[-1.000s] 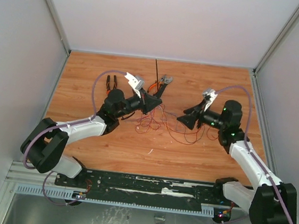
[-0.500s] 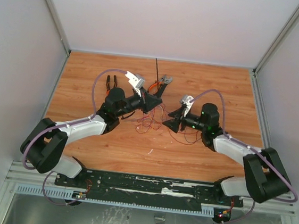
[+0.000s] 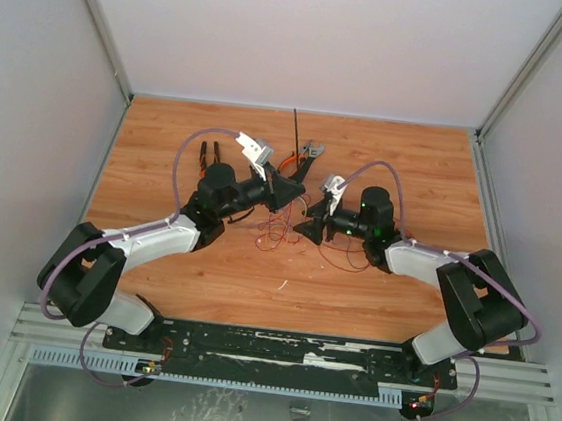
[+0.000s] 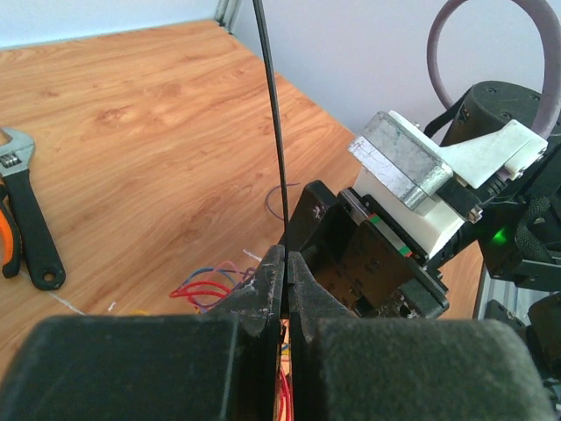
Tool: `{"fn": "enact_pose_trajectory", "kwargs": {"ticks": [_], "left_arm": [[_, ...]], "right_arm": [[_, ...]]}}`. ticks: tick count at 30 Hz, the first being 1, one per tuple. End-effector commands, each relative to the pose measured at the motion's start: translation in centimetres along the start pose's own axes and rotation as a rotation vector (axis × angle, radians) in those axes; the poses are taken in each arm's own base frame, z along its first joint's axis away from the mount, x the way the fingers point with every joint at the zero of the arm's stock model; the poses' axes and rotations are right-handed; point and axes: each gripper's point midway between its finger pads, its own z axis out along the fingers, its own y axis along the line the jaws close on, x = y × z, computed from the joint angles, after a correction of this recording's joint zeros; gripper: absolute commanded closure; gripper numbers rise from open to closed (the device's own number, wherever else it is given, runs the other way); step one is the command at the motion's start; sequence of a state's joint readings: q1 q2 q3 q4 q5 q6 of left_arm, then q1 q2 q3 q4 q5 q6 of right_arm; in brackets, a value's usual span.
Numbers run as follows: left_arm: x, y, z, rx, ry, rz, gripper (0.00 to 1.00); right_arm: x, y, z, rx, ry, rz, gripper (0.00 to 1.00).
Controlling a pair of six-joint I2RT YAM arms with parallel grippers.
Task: Zip-tie the wires
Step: Adjust the cable at the center of the board.
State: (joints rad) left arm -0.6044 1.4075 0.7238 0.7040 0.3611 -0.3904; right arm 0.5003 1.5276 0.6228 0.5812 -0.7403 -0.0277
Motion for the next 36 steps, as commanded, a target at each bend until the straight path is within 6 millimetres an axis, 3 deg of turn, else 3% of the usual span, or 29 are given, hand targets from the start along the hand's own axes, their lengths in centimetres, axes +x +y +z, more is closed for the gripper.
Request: {"fn": "enact_pose_trajectory", "kwargs": {"ticks": [1,9,17,23,31,36], "left_arm": [[-2.9,-1.2,0.0,0.036,-0.064,0.023,0.97],[-3.6,-0.1,-0.1,-0.011,-0.067,0.020,0.98],[-5.0,0.8,-0.7,-0.039,-0.094,0.020,0.99],[-5.5,1.1,-1.2,-0.055,-0.098,0.036,1.00],[-6.2,1.9,-1.9,-0.088,-0.109,0.042,1.00],[-6.6,2.1,-2.0,-0.095,-0.115,0.045,1.00]], "right_arm": [[-1.8,-0.6,1.0,0.004,-0.041,-0.058,0.52],[-1.1,0.0,0.5,-0.026,0.039,-0.041,1.00],[-0.6,-0.3,-1.8,0.052,0.070,-0.022,1.00],[-1.4,-1.7,-3.8,0.133,0.069,0.004,1.00],[-2.8,-4.1,-8.0,0.275,0.042,0.016,1.00],[-3.0,-4.9,-9.1,0.343,0.029,0.034,1.00]]}}
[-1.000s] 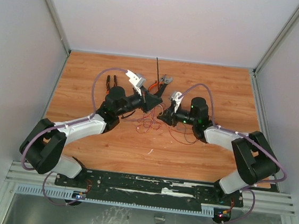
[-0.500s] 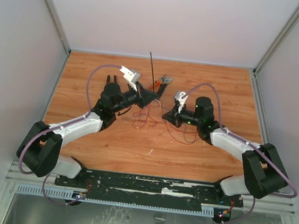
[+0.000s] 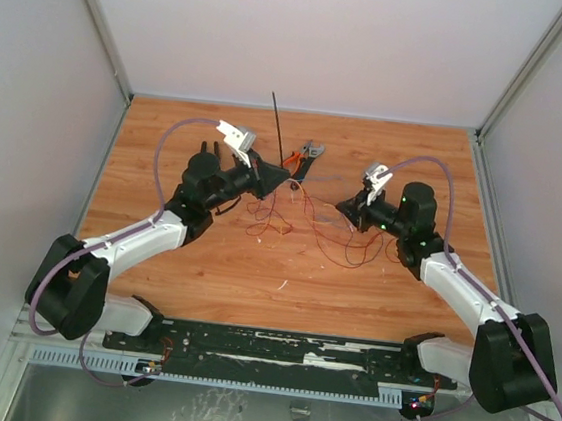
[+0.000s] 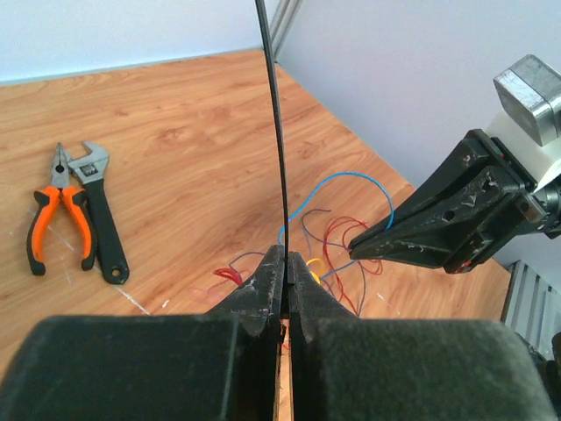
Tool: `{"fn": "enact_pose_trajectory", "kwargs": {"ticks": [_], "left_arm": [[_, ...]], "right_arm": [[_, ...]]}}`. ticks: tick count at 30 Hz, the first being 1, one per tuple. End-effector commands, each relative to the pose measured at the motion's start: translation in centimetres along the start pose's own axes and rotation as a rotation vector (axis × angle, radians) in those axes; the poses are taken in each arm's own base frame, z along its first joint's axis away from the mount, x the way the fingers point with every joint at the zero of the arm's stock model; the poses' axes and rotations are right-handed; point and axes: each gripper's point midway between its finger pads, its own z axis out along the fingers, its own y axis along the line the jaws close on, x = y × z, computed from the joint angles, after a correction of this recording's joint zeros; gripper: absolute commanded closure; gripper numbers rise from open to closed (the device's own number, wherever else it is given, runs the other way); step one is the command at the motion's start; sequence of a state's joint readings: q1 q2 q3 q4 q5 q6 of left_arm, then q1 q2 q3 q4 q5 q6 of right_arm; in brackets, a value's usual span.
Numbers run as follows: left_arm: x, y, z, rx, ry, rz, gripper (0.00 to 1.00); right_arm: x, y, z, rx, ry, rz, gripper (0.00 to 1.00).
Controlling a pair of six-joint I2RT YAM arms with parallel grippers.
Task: Zip-tie the wires
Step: Adjust the cable at the center of the board.
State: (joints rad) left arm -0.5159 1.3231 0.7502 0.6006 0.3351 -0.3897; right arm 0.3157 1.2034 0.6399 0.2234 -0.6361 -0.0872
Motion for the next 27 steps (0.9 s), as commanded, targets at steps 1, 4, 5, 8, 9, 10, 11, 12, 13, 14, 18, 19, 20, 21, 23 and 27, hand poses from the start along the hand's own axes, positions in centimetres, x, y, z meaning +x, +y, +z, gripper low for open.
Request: {"fn": "enact_pose_trajectory", "kwargs": {"ticks": [1,4,5,8,9,10,11,12,13,14,18,19,20,21,23,27], "left_arm": [[-3.0,-0.6,-0.1,0.009,-0.069,0.035,1.00],[-3.0,-0.6,-0.1,0.009,-0.067,0.033,1.00],[-3.0,-0.6,-0.1,0.009,-0.068,0.033,1.00],[-2.9,-0.6,-0.1,0.011,-0.067,0.032,1.00],[-3.0,-0.7,-0.2,0.012,-0.070,0.032,1.00],[-3.1,-0.7,-0.1,0.013,-0.071,0.030,1.00],[-3.2,-0.7,-0.2,0.014,-0.073,0.031,1.00],[-3.3,-0.8,-0.2,0.013,-0.073,0.031,1.00],[-3.4,-0.8,-0.2,0.013,-0.075,0.032,1.00],[-3.4,-0.8,-0.2,0.011,-0.073,0.033,1.00],[-3.6,-0.9,-0.1,0.015,-0.069,0.037,1.00],[-3.5,-0.9,-0.1,0.016,-0.068,0.038,1.00],[-3.6,-0.9,-0.1,0.018,-0.069,0.037,1.00],[-3.5,-1.0,-0.1,0.020,-0.067,0.036,1.00],[-3.4,-1.0,0.0,0.023,-0.063,0.034,1.00],[-3.3,-1.1,0.0,0.033,-0.059,0.033,1.00]], "right_arm": [[1.3,-0.9,-0.7,0.066,0.031,0.043,1.00],[1.6,-1.0,-0.7,0.063,0.041,0.051,1.00],[1.7,-1.0,-0.6,0.065,0.044,0.054,1.00],[1.6,-0.8,-0.5,0.047,0.044,0.056,0.96],[1.6,-0.6,-0.5,0.037,0.046,0.058,0.92],[1.5,-0.5,-0.5,0.033,0.044,0.058,0.89],[1.2,-0.6,-0.5,0.032,0.040,0.057,0.85],[1.0,-0.5,-0.5,0.033,0.037,0.056,0.76],[0.7,-0.6,-0.6,0.036,0.033,0.054,0.69],[0.5,-0.6,-0.7,0.038,0.030,0.052,0.63],[-1.0,-0.2,-0.7,0.013,0.007,0.038,0.53],[-1.5,-0.1,-0.6,0.000,-0.001,0.036,0.52],[-2.1,0.0,-0.6,-0.010,-0.012,0.033,0.51],[-2.6,0.1,-0.5,-0.023,-0.021,0.029,0.50],[-3.5,0.4,-0.2,-0.049,-0.043,0.021,0.49],[-5.2,0.9,0.4,-0.091,-0.095,0.004,0.49]]}}
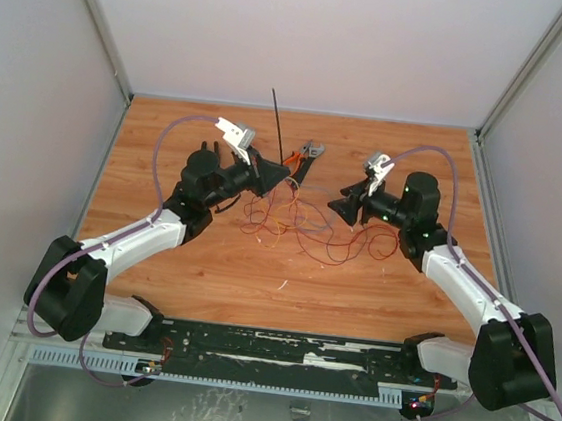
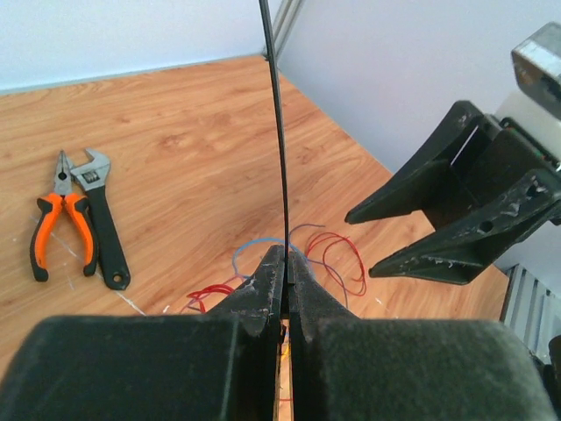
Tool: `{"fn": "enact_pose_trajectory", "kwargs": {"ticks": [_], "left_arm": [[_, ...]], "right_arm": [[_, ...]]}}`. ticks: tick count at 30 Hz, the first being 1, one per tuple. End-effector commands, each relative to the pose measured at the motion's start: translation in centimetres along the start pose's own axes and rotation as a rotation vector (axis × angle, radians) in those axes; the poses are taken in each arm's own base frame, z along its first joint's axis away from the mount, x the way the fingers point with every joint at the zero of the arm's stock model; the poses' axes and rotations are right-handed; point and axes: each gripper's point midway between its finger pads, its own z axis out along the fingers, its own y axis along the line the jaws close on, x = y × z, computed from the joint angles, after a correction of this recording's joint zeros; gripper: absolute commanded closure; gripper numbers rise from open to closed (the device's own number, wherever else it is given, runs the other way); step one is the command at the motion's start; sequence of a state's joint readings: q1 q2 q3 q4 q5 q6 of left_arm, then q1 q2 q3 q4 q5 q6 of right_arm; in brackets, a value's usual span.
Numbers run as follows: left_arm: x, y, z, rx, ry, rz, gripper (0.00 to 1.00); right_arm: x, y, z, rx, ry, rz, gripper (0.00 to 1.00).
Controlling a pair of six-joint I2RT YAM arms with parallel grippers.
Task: Zip-tie the wires
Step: Adjust the cable at the center of the board.
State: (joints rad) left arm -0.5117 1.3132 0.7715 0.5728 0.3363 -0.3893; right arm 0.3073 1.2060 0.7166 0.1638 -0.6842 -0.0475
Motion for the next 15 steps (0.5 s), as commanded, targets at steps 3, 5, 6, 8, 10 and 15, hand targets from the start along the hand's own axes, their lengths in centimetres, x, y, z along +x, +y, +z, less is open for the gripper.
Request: {"fn": "enact_pose_trajectory", "kwargs": {"ticks": [3,5,6,8,10,15], "left_arm": [[-2.4,-1.0,0.1,0.038,-0.052,0.029,1.00],[-2.5,-1.0,0.0,0.037,-0.053,0.033,1.00],[-2.5,-1.0,0.1,0.035,-0.052,0.033,1.00],[-2.6,-1.0,0.0,0.035,-0.053,0.035,1.00],[-2.6,-1.0,0.1,0.035,-0.053,0.036,1.00],[-2.6,-1.0,0.1,0.035,-0.053,0.034,1.00]], "right_arm": [[-3.1,0.5,0.9,-0.060,-0.092,-0.035,0.49],[-2.4,-0.2,1.2,-0.034,-0.070,-0.026,0.51],[-1.9,-0.4,1.4,-0.033,-0.053,-0.021,0.52],[-1.5,-0.1,1.6,-0.060,-0.039,-0.009,0.54],[-1.0,1.0,1.6,-0.104,-0.036,0.002,0.56],[1.0,4.3,1.7,-0.214,-0.007,0.034,0.59]]}}
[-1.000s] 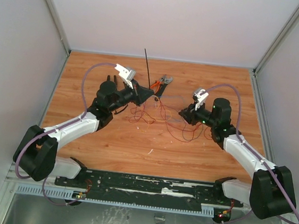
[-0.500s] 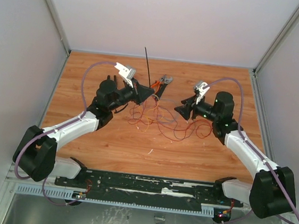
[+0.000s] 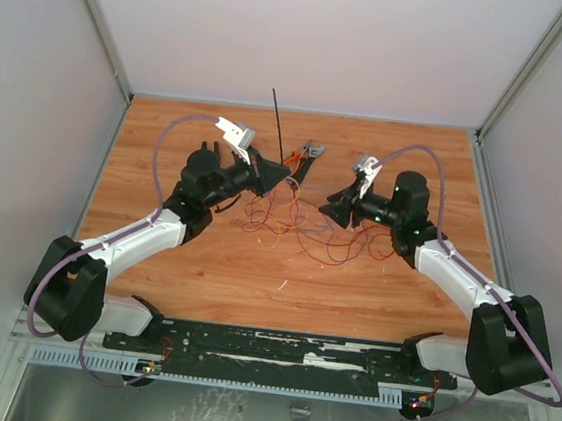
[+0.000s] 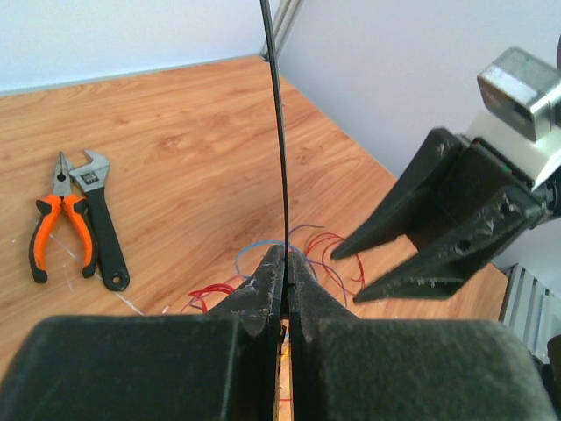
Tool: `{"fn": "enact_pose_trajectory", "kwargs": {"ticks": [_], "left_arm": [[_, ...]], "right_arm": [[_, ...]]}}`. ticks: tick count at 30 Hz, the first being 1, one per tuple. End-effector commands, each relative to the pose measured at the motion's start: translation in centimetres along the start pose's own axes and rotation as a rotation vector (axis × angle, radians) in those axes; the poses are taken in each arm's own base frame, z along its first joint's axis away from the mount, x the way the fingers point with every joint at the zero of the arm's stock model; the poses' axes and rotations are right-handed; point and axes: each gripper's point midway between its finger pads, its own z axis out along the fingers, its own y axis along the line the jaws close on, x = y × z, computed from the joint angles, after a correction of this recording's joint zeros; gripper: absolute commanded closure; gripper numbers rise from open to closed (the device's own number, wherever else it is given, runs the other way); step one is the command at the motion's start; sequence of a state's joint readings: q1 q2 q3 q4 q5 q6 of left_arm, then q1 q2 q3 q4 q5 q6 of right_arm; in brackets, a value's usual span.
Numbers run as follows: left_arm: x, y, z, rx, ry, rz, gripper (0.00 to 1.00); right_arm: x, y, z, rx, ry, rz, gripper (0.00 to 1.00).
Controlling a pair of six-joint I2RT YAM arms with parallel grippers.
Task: Zip-tie the wires
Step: Adjust the cable at the center of the board.
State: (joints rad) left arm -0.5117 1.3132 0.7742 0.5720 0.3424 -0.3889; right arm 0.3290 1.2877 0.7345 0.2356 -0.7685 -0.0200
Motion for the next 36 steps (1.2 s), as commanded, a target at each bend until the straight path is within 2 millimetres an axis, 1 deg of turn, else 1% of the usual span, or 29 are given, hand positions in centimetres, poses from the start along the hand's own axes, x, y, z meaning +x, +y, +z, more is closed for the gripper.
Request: {"fn": "enact_pose_trajectory", "kwargs": {"ticks": [1,3,5,8,11,15,18,22,27,30,36], "left_arm": [[-2.5,-0.8,0.1,0.027,-0.053,0.033,1.00],[-2.5,-0.8,0.1,0.027,-0.053,0.032,1.00],[-2.5,-0.8,0.1,0.025,-0.053,0.030,1.00],[-2.6,-0.8,0.1,0.026,-0.054,0.029,1.00],[-2.5,-0.9,0.1,0.028,-0.053,0.024,1.00],[-2.5,-0.9,0.1,0.029,-0.053,0.022,1.00],[-2.5,-0.9,0.0,0.028,-0.053,0.024,1.00],[-2.7,-0.9,-0.1,0.025,-0.056,0.034,1.00],[-2.5,-1.1,-0.1,0.035,-0.053,0.025,1.00],[-2.5,-1.1,-0.1,0.038,-0.052,0.022,1.00],[-2.5,-1.2,-0.2,0.041,-0.053,0.018,1.00]], "right_arm": [[1.5,3.8,0.7,-0.129,0.012,0.033,0.60],[2.7,4.9,1.3,-0.162,0.027,0.061,0.62],[3.5,5.8,2.1,-0.178,0.030,0.091,0.62],[4.0,6.0,3.4,-0.169,0.015,0.158,0.61],[4.3,5.0,4.7,-0.119,-0.016,0.195,0.59],[4.6,2.5,6.4,-0.032,-0.022,0.236,0.58],[4.7,1.3,7.5,0.007,-0.035,0.267,0.58],[5.3,0.0,8.6,0.048,-0.034,0.321,0.58],[5.0,0.3,9.6,-0.002,-0.057,0.366,0.56],[5.2,0.3,9.9,-0.010,-0.064,0.381,0.55],[5.6,-0.5,10.4,0.019,-0.057,0.380,0.53]]}}
